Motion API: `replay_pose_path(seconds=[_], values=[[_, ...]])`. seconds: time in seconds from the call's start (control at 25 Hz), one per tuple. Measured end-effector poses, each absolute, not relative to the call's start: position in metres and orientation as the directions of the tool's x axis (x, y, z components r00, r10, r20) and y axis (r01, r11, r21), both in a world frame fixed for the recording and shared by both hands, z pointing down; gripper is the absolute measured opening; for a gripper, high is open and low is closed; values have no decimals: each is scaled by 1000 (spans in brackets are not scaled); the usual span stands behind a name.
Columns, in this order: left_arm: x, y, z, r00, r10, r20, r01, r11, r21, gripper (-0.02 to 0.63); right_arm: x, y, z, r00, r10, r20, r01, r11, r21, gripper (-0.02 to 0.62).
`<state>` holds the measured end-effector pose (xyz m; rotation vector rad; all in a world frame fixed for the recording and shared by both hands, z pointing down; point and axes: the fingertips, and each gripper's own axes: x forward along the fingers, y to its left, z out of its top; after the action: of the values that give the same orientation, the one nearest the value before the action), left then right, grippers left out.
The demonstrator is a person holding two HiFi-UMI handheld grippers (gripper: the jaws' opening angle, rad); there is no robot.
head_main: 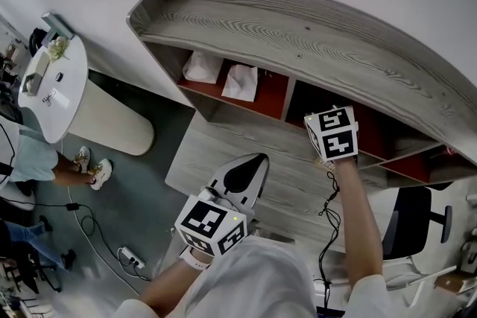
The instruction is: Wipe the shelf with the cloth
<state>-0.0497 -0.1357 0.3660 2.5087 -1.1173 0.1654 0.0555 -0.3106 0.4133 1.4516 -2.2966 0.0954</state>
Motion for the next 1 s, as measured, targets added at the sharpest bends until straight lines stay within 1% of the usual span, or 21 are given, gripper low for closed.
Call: replay_pose_path(seconds=[0.16, 0.44, 0.8, 1.0], values=[[-48, -135, 366, 680, -683, 266, -732, -616, 290, 6, 49, -301, 390, -408, -862, 301, -859, 474, 194, 169], [-42, -133, 363, 688, -674, 269, -726, -633, 269, 6, 42, -283, 358, -478, -861, 176, -843, 505, 185, 169], [-40, -124, 362, 685, -678, 265, -728, -630, 269, 6, 35, -253, 311, -557, -829, -54, -829, 559, -12, 167], [-39, -117, 364, 687, -676, 267, -726, -632, 270, 6, 31, -240, 300, -578, -811, -90, -813, 582, -18, 167]])
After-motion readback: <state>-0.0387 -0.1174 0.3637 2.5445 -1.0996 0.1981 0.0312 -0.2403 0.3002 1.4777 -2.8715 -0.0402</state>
